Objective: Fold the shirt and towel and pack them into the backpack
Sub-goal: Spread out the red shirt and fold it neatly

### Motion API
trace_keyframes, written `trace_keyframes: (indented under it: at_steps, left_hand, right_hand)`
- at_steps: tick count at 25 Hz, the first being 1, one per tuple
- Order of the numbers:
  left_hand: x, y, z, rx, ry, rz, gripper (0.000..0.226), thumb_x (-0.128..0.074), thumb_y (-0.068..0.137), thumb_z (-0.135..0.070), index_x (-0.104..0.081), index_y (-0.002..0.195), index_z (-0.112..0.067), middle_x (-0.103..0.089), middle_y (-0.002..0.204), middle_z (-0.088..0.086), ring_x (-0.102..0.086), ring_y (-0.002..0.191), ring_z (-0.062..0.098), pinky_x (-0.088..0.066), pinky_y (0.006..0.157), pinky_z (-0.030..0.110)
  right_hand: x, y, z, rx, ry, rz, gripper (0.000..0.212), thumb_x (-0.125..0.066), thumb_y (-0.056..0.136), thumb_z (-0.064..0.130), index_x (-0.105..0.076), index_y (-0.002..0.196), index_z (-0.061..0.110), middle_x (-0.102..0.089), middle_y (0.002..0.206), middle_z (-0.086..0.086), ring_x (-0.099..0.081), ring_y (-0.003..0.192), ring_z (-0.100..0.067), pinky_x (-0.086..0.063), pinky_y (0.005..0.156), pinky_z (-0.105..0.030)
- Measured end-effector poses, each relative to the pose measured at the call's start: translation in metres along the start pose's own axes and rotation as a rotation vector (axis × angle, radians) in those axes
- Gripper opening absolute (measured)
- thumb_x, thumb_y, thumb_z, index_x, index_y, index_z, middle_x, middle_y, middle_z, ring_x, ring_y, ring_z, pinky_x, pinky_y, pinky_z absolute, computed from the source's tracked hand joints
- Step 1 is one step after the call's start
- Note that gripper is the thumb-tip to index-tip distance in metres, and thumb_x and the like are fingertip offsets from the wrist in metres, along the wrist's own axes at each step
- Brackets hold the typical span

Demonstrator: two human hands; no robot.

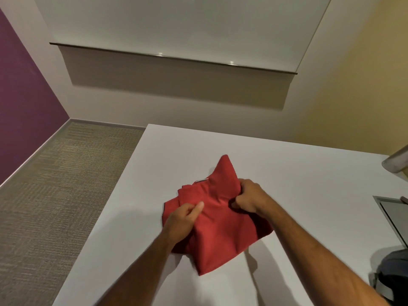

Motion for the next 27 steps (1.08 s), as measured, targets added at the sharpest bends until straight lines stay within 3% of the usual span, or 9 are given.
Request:
trace_keyframes:
  at_steps: [3,5,9,12,15,17,20,24,27]
  left_hand:
    - [-0.018,0.0,-0.019,0.299,-0.498,0.22,0.107,-0.017,0.063,-0.097,-0.055,0.13,-0.022,-0.061,0.13,0.009,-0.061,0.115,0.026,-0.043,0.105,0.048]
    - [-0.025,0.004,-0.041,0.342,-0.795,0.321,0.121,-0.013,0.059,-0.098,-0.041,0.146,-0.019,-0.048,0.146,0.014,-0.049,0.131,0.036,-0.034,0.112,0.054]
    - [-0.016,0.009,-0.11,0.136,-1.191,0.394,0.111,-0.02,0.065,-0.098,-0.056,0.133,-0.019,-0.063,0.132,0.014,-0.056,0.124,0.039,-0.03,0.112,0.061]
    - [-0.003,0.008,-0.139,0.06,-1.258,0.322,0.091,-0.04,0.074,-0.088,-0.063,0.118,-0.012,-0.07,0.116,0.019,-0.061,0.115,0.042,-0.039,0.103,0.066]
    - [0.005,0.014,-0.116,0.058,-1.114,0.338,0.071,-0.057,0.083,-0.067,-0.061,0.128,-0.012,-0.067,0.123,0.018,-0.062,0.115,0.038,-0.04,0.105,0.061]
    - [-0.001,0.012,-0.085,0.123,-0.991,0.421,0.063,-0.071,0.084,-0.039,-0.055,0.135,-0.006,-0.064,0.127,0.021,-0.062,0.117,0.036,-0.042,0.107,0.055]
    - [-0.016,-0.001,-0.026,0.281,-0.646,0.306,0.039,-0.074,0.078,-0.007,-0.064,0.113,0.006,-0.075,0.084,0.02,-0.073,0.074,0.025,-0.059,0.07,0.03]
    - [-0.025,-0.012,0.028,0.31,-0.31,0.188,0.062,-0.076,0.049,-0.014,-0.067,0.109,-0.004,-0.075,0.092,0.014,-0.071,0.088,0.034,-0.059,0.084,0.047]
    - [-0.018,-0.016,0.029,0.2,0.101,0.037,0.066,-0.079,0.055,-0.035,-0.056,0.114,-0.015,-0.067,0.105,0.003,-0.066,0.095,0.026,-0.056,0.086,0.039]
  right_hand:
    - [0.03,-0.013,0.027,0.142,-0.274,-0.063,0.049,-0.065,0.074,0.013,-0.06,0.12,0.029,-0.069,0.107,-0.002,-0.063,0.092,-0.028,-0.047,0.073,-0.029]
    - [0.044,-0.025,0.04,0.234,-0.415,-0.173,0.047,-0.062,0.074,0.013,-0.059,0.117,0.031,-0.069,0.103,-0.001,-0.06,0.084,-0.027,-0.046,0.068,-0.031]
    - [0.065,-0.038,0.051,0.383,-0.662,-0.405,0.038,-0.062,0.081,0.018,-0.054,0.116,0.032,-0.065,0.095,0.002,-0.062,0.08,-0.025,-0.05,0.065,-0.033]
    - [0.066,-0.045,0.048,0.56,-0.766,-0.618,0.039,-0.06,0.084,0.016,-0.057,0.123,0.023,-0.068,0.108,-0.003,-0.064,0.091,-0.03,-0.052,0.074,-0.039]
    - [0.042,-0.05,0.024,0.787,-0.798,-0.846,0.043,-0.038,0.084,0.01,-0.066,0.117,0.014,-0.068,0.114,-0.01,-0.064,0.101,-0.034,-0.05,0.085,-0.043]
    - [0.005,-0.047,-0.008,0.858,-0.852,-0.854,0.039,-0.043,0.087,0.009,-0.069,0.116,0.015,-0.069,0.116,-0.011,-0.065,0.103,-0.034,-0.051,0.089,-0.048]
    - [-0.061,-0.05,-0.056,0.846,-0.901,-0.644,0.035,-0.049,0.086,0.019,-0.071,0.113,0.019,-0.071,0.114,-0.009,-0.068,0.099,-0.033,-0.055,0.084,-0.048]
    - [-0.12,-0.074,-0.089,0.769,-0.815,-0.341,0.042,-0.054,0.079,0.034,-0.068,0.115,0.018,-0.07,0.115,-0.007,-0.068,0.097,-0.03,-0.057,0.079,-0.043]
    - [-0.123,-0.089,-0.093,0.775,-0.704,-0.265,0.056,-0.061,0.073,0.045,-0.062,0.121,0.016,-0.065,0.12,-0.005,-0.061,0.1,-0.028,-0.05,0.081,-0.043]
Point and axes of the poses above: each hand's wrist, its own y-axis towards the middle knuckle, its own x-axis out of the back of the hand, z = x × y, the point moved 5 cm from there along y, towards the middle knuckle
